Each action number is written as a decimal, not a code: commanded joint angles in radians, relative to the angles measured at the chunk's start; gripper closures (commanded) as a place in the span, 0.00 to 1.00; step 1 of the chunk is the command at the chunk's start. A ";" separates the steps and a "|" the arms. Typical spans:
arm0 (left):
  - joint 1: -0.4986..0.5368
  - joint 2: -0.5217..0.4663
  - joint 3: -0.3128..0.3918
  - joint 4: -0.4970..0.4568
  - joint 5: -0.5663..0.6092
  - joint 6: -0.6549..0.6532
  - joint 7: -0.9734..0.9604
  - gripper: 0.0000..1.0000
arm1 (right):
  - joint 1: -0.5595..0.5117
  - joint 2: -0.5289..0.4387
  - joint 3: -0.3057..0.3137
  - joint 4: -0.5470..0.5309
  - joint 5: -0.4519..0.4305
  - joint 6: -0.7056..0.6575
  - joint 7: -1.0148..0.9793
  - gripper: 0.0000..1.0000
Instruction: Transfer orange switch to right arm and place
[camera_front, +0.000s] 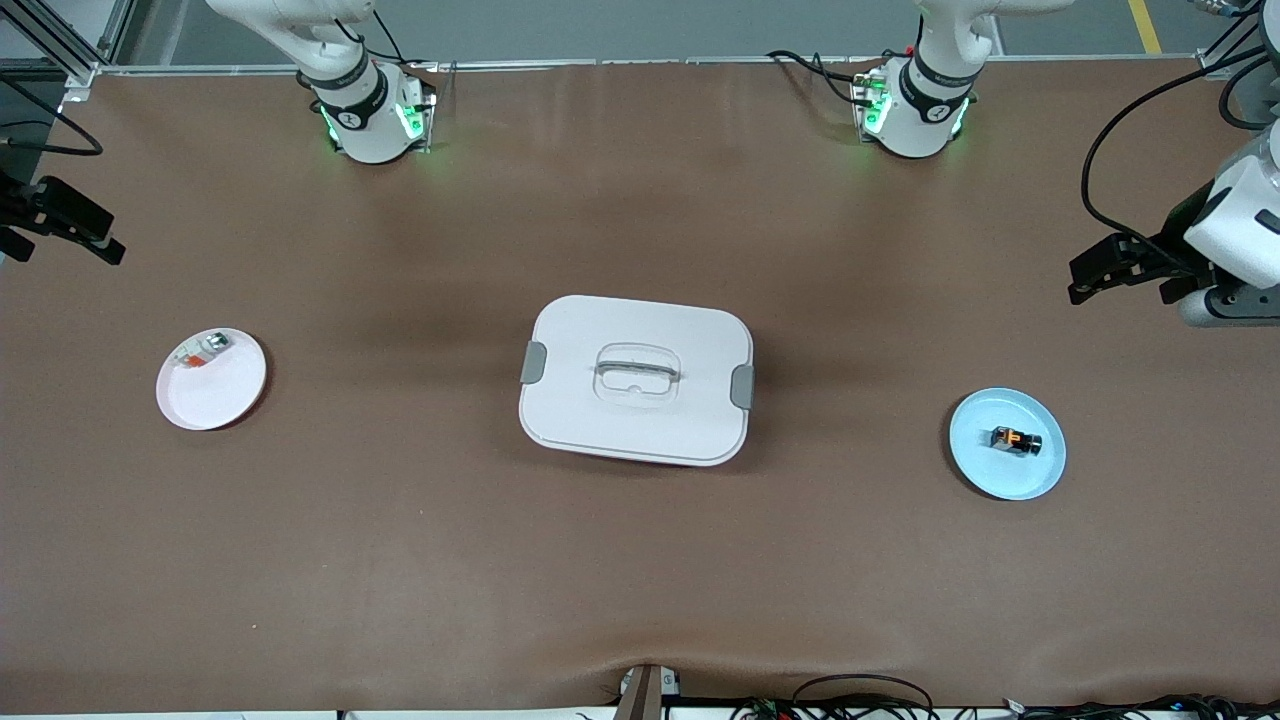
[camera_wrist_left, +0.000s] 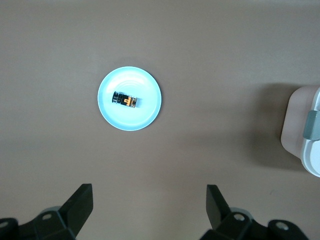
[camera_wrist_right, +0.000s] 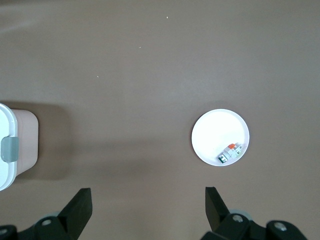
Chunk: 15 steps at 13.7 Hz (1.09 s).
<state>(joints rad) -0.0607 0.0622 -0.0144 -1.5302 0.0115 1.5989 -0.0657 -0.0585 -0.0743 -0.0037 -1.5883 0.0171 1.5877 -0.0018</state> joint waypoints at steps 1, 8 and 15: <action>0.002 0.001 0.002 0.007 -0.018 -0.017 0.018 0.00 | -0.011 -0.009 0.001 0.002 -0.005 -0.006 0.014 0.00; 0.002 0.007 0.002 0.005 -0.005 -0.017 -0.006 0.00 | -0.008 -0.009 0.002 0.004 -0.005 -0.011 0.013 0.00; 0.035 0.041 0.010 0.007 -0.008 -0.016 0.017 0.00 | 0.003 -0.009 0.008 0.004 -0.003 -0.012 0.100 0.00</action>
<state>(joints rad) -0.0456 0.0841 -0.0082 -1.5334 0.0115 1.5933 -0.0675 -0.0574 -0.0743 -0.0009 -1.5883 0.0171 1.5865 0.0711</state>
